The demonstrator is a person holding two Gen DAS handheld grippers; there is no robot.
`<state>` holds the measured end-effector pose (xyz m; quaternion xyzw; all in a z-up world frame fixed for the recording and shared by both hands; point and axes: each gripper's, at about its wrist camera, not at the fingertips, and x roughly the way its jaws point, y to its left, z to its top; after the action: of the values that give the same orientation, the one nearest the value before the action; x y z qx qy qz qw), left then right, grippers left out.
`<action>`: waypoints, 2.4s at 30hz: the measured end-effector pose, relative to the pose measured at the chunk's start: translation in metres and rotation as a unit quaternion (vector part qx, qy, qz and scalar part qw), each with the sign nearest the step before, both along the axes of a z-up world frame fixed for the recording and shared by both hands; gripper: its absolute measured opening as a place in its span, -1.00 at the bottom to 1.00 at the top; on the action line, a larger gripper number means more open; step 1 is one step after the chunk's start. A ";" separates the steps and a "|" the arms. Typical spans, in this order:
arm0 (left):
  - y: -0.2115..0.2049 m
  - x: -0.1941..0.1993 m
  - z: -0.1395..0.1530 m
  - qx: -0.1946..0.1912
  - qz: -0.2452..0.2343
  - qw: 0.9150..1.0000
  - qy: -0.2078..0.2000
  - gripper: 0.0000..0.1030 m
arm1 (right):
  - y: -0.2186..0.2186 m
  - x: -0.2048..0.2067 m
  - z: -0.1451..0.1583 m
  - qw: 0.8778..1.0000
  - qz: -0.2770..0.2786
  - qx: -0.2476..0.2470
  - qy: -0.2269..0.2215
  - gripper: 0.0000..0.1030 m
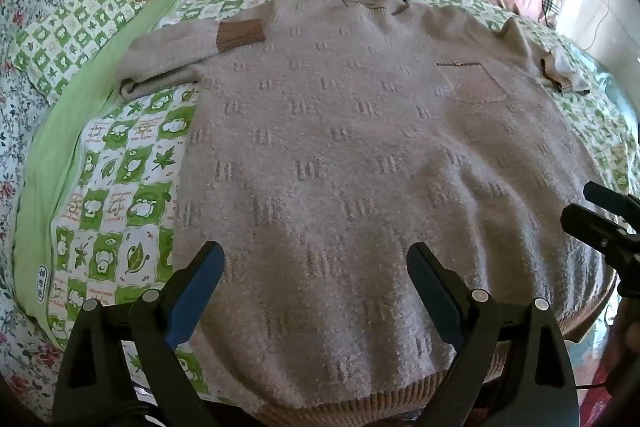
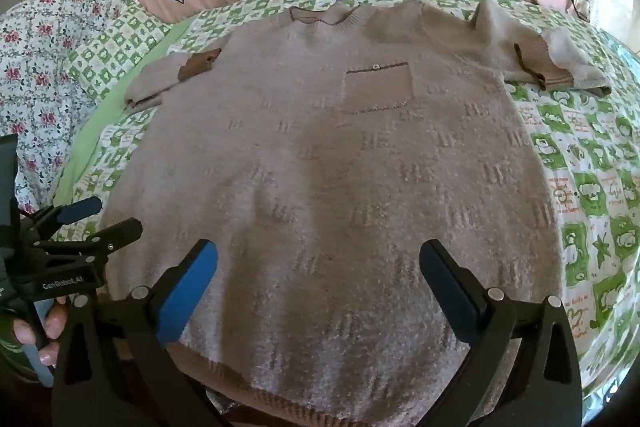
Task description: Fold small clothes
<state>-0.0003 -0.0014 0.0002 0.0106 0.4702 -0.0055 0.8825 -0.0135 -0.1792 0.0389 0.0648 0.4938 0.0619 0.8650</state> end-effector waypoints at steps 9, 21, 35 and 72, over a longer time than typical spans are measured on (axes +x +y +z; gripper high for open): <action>-0.004 -0.002 0.003 0.000 -0.001 1.000 -0.011 0.81 | 0.002 0.003 0.005 1.000 -0.001 -0.001 0.000 0.96; 0.000 0.004 0.001 0.000 -0.001 1.000 -0.002 0.81 | -0.002 0.000 0.006 1.000 0.000 0.001 0.000 0.96; 0.001 0.000 0.003 -0.006 0.001 1.000 -0.001 0.81 | 0.005 0.001 0.003 1.000 0.000 0.002 0.000 0.96; 0.006 0.036 0.004 0.016 0.006 1.000 -0.012 0.82 | -0.050 0.023 -0.002 0.998 -0.054 0.022 0.009 0.96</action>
<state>0.0357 0.0050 0.0039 0.0223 0.4592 0.0073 0.8880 0.0096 -0.2292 0.0367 0.1110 0.4955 0.0251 0.8611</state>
